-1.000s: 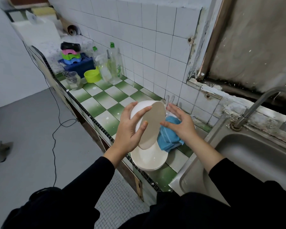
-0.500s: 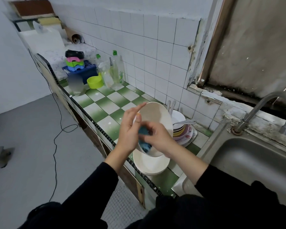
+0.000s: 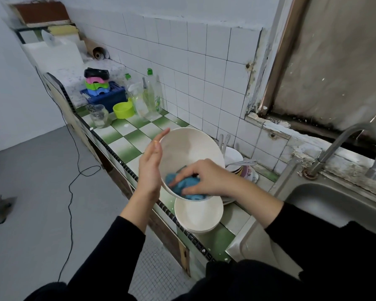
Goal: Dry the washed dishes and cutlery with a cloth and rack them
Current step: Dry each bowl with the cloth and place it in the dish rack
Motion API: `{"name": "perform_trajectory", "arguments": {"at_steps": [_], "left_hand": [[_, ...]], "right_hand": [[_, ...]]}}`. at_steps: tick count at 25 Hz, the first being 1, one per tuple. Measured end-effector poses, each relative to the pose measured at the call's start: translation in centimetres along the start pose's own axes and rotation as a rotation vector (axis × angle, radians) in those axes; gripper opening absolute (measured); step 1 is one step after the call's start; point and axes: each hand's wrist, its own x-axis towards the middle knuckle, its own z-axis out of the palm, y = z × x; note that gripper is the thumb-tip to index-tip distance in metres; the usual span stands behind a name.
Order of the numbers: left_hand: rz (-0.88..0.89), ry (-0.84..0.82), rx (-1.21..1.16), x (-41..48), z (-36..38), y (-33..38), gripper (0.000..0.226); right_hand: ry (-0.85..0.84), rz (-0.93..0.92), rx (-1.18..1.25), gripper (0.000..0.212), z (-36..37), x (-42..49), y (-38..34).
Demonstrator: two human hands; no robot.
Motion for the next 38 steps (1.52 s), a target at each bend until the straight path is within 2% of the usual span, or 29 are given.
{"name": "perform_trajectory", "arguments": {"at_steps": [1, 2, 5, 6, 8, 10, 11, 13, 15, 16, 17, 18, 20, 21, 22, 23, 25, 27, 28, 30, 31, 33, 34, 35, 36, 37, 38], "left_hand": [[0.006, 0.004, -0.015, -0.2, -0.3, 0.1, 0.031], [0.004, 0.0, -0.025, -0.6, -0.1, 0.0, 0.031], [0.011, -0.036, 0.022, -1.7, 1.9, -0.1, 0.031], [0.029, -0.041, 0.049, -1.8, 2.2, -0.1, 0.033], [0.044, -0.003, 0.065, -1.6, 1.7, 0.5, 0.034], [0.057, 0.031, 0.033, -1.1, 0.6, 1.1, 0.033], [0.057, 0.036, -0.001, -1.1, 0.3, 1.4, 0.034], [0.053, 0.027, -0.037, -1.4, 0.5, 1.7, 0.036], [0.054, -0.015, -0.01, -2.0, 1.6, 1.7, 0.036], [0.058, -0.031, 0.013, -2.2, 2.0, 1.6, 0.035], [0.053, -0.028, 0.022, -2.3, 2.1, 1.6, 0.034], [0.048, -0.006, 0.014, -2.2, 1.8, 1.6, 0.033], [0.027, 0.026, -0.038, -1.7, 0.7, 1.9, 0.033], [0.021, 0.025, -0.063, -1.6, 0.4, 2.1, 0.033], [0.021, 0.017, -0.072, -1.6, 0.3, 2.1, 0.034], [0.024, 0.004, -0.065, -1.9, 0.6, 2.2, 0.035], [0.04, -0.014, -0.015, -2.2, 1.5, 2.1, 0.036], [0.043, 0.01, 0.012, -2.3, 1.7, 2.0, 0.034], [0.039, 0.028, 0.003, -2.2, 1.4, 2.0, 0.033], [0.022, 0.054, -0.063, -1.9, 0.5, 2.2, 0.03], [0.012, 0.063, -0.092, -1.9, 0.3, 2.2, 0.03], [0.0, 0.061, -0.101, -2.1, 0.6, 2.1, 0.029], [-0.003, 0.047, -0.084, -2.2, 1.0, 1.8, 0.029], [-0.01, 0.031, -0.062, -2.3, 1.4, 1.6, 0.03], [-0.019, 0.033, -0.039, -2.3, 1.7, 1.3, 0.03], [-0.03, 0.054, -0.027, -2.3, 1.7, 1.3, 0.028], [-0.039, 0.078, -0.034, -2.2, 1.4, 1.4, 0.029]], "right_hand": [[-0.021, 0.019, -0.163, 0.036, -0.9, 0.1, 0.9], [0.049, 0.054, -0.252, 0.039, -1.7, 0.4, 1.6], [0.437, 0.077, -0.108, 0.037, -1.3, 1.3, 1.0], [0.472, 0.048, 0.027, 0.035, -0.6, 1.2, 0.1], [0.323, -0.008, 0.259, 0.037, 0.7, 0.7, -0.9], [0.097, -0.036, 0.146, 0.036, 0.5, -0.6, -1.1], [0.058, -0.034, 0.007, 0.034, -0.2, -0.9, -0.7], [0.205, 0.006, -0.157, 0.034, -1.5, -0.7, -0.1], [0.413, 0.039, 0.02, 0.036, -1.6, -0.4, -0.8], [0.396, 0.025, 0.166, 0.04, -1.5, -0.4, -1.5], [0.309, -0.013, 0.25, 0.045, -1.2, -0.5, -1.9], [0.197, -0.048, 0.218, 0.052, -0.9, -0.8, -2.1], [0.003, -0.063, -0.117, 0.06, -0.9, -1.5, -2.2], [0.004, -0.019, -0.296, 0.063, -1.3, -1.3, -1.8], [0.062, 0.043, -0.373, 0.064, -1.7, -1.1, -1.5], [0.154, 0.092, -0.345, 0.064, -1.8, -0.8, -1.4], [0.323, 0.11, -0.072, 0.063, -1.2, -0.2, -2.0], [0.291, 0.04, 0.186, 0.06, -0.5, -0.2, -2.4], [0.212, 0.014, 0.199, 0.057, -0.3, -0.5, -2.6], [0.079, 0.002, 0.004, 0.051, -0.8, -1.0, -2.5], [0.103, 0.032, -0.097, 0.049, -1.1, -0.9, -2.0], [0.331, 0.156, -0.156, 0.048, -1.6, -0.3, -1.6], [0.455, 0.198, -0.109, 0.048, -1.3, 0.1, -1.8], [0.503, 0.19, 0.01, 0.048, -1.0, 0.4, -2.0], [0.454, 0.151, 0.187, 0.048, -0.6, 0.6, -2.3], [0.331, 0.102, 0.333, 0.046, -0.2, 0.5, -2.5], [0.193, 0.06, 0.359, 0.045, 0.0, 0.2, -2.6]]}}
